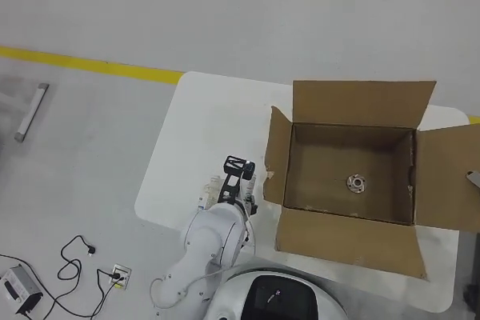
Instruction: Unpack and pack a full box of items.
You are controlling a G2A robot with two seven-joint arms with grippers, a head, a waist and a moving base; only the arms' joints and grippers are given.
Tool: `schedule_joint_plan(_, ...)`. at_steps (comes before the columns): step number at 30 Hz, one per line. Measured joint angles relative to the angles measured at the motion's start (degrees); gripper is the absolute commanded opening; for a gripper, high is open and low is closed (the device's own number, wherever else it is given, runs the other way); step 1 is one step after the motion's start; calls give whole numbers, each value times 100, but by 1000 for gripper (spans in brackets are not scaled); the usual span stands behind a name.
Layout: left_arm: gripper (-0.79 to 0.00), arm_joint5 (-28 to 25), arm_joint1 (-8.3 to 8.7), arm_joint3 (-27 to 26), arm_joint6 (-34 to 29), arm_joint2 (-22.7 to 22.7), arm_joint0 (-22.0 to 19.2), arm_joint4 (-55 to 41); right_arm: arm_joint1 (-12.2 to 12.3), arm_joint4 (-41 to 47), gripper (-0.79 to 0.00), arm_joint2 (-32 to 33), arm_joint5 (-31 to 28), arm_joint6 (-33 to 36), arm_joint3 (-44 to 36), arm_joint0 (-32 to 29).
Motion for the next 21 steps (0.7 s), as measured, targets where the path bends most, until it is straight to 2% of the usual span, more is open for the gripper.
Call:
schedule_joint_plan(8, -785, 239, 7, 195, 246, -17, 238, -41, 27, 66, -785, 21, -59, 57, 128, 5)
schedule_joint_plan(21, -785, 237, 7, 201, 251, -17, 242, -43, 63, 56, -785, -1, -66, 59, 176, 2)
